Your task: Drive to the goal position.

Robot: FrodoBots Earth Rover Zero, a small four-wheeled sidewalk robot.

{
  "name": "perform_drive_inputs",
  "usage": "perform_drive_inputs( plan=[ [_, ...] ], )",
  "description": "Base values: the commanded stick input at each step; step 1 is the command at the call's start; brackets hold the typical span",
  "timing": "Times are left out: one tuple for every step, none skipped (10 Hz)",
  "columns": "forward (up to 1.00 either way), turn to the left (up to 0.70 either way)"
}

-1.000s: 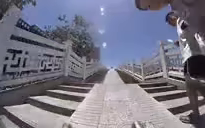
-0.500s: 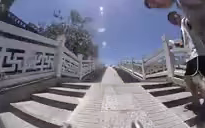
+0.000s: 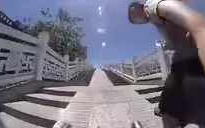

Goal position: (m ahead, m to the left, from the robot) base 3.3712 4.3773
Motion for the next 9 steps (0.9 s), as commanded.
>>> perform_drive_inputs(
  plan=[
    [0.0, 0.0],
    [0.0, 0.0],
    [0.0, 0.0],
    [0.0, 0.0],
    [0.0, 0.0],
    [0.0, 0.0],
    [0.0, 0.0],
    [0.0, 0.0],
    [0.12, 0.0]
  ],
)
